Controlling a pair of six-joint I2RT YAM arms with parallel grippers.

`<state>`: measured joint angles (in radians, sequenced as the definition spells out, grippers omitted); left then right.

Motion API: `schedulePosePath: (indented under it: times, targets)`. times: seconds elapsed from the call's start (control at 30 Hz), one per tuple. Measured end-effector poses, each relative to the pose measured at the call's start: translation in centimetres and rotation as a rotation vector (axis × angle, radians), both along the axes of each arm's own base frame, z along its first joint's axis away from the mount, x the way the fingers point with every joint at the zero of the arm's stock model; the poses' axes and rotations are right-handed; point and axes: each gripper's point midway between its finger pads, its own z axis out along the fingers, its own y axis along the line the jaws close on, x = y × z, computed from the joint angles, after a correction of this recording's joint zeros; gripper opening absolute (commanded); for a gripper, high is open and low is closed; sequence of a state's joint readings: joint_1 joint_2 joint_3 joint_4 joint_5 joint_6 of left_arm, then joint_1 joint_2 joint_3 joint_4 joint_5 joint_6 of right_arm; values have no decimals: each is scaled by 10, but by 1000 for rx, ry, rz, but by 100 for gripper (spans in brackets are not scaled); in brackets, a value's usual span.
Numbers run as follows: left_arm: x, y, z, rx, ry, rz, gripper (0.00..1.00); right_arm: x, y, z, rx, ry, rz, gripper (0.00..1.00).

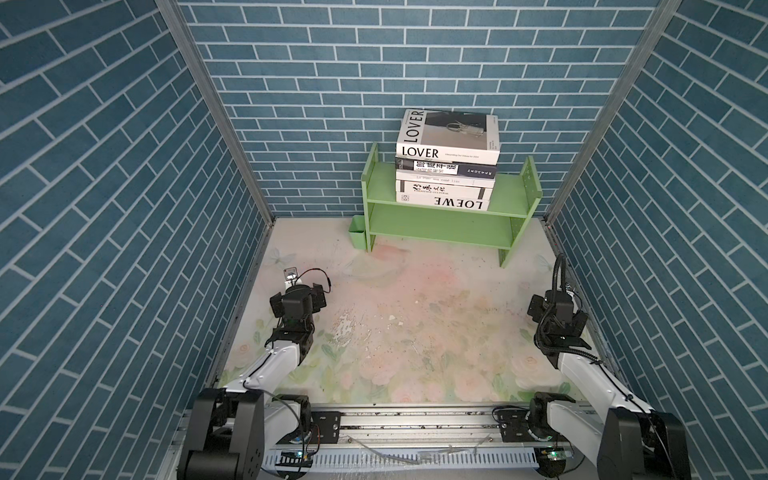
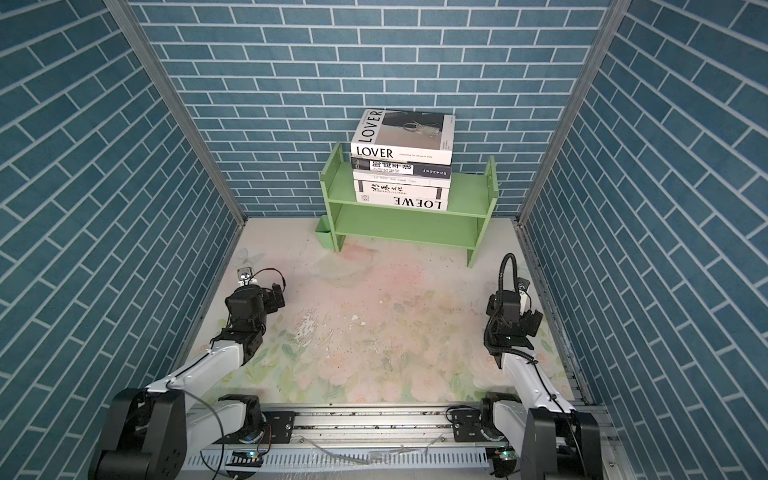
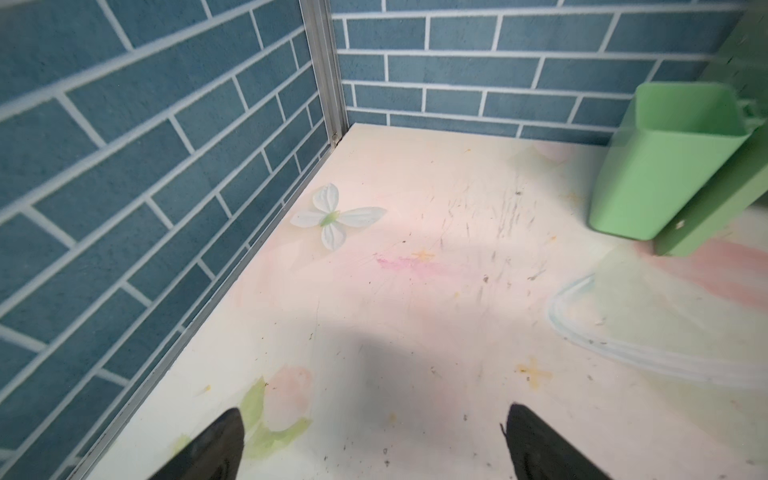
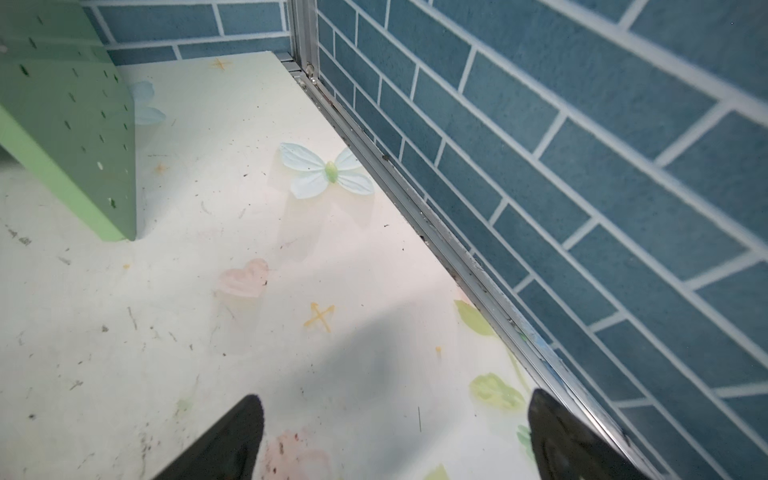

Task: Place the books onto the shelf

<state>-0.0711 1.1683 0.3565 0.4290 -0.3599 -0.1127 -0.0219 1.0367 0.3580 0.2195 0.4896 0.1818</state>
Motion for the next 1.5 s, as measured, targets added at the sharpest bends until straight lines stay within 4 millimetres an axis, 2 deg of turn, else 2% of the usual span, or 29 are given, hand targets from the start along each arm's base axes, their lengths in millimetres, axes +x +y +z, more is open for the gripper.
schedulePosePath:
  times: [0.1,0.17,0.3,0.4,0.5,0.63,0.8,0.97,1.5]
  targets:
    - [1,1,-18,23,28,-8,100,19,6,3,21,-63,44,99]
    - [6,2,-17,41,3,-14,100,30,9,1,29,-102,64,99]
    - [19,6,-14,37,-54,-18,100,43,14,-17,44,-116,92,99]
    - [28,2,-30,34,-38,-57,99,51,17,-29,53,-120,110,99]
    - [33,-6,-40,32,-27,-107,100,58,22,-29,66,-142,141,99]
    - [38,-11,-28,35,-81,-139,100,67,30,-19,64,-215,198,99]
    - [43,-14,-24,42,-88,-154,100,65,35,-38,77,-170,225,99]
    - [48,-18,-19,47,-98,-164,100,84,37,-21,71,-200,242,99]
    - [47,-18,-22,50,-83,-165,100,84,38,-23,65,-187,249,99]
